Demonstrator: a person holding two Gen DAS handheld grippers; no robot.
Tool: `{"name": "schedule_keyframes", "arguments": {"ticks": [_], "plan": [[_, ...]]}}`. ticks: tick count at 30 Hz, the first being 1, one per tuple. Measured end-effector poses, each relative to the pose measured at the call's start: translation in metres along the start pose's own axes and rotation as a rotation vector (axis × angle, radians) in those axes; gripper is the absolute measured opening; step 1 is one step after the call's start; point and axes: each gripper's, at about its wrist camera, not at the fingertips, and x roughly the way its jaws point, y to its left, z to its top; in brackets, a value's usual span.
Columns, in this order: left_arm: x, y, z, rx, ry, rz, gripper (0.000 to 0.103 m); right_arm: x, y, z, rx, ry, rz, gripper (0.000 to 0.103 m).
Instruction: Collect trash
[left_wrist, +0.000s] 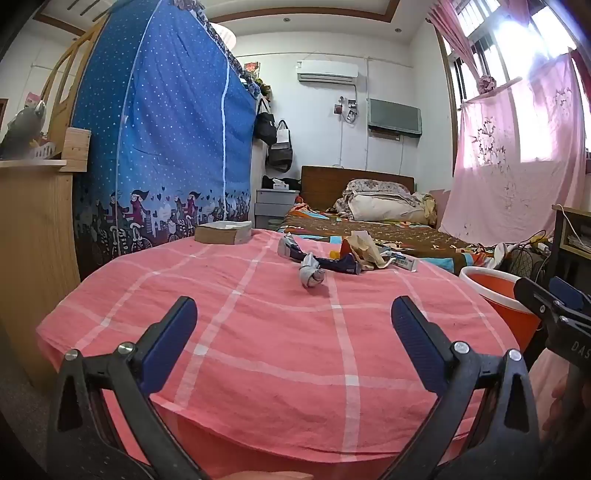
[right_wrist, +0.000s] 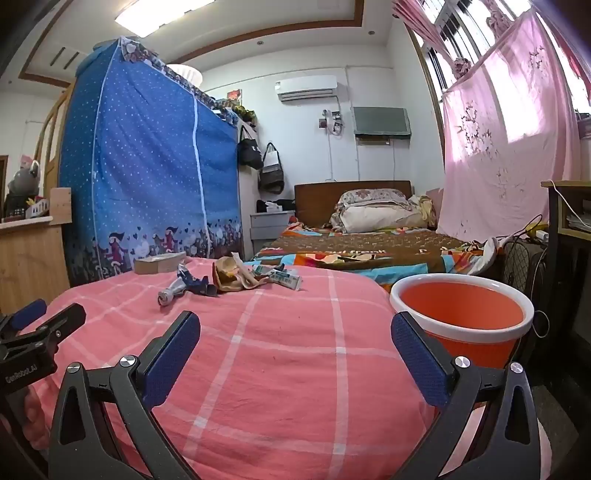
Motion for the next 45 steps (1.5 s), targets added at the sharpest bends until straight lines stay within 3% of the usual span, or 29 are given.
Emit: {"name": "schedule_keyframes", "arguments": {"ticks": [45], "plan": [[-0.0006,-0.0026,-0.0032,0.017,0.006,0.0,0.103,0.0006,-0.0005,-0.0013,0.008,0.006,-0.007,0.103]]}}
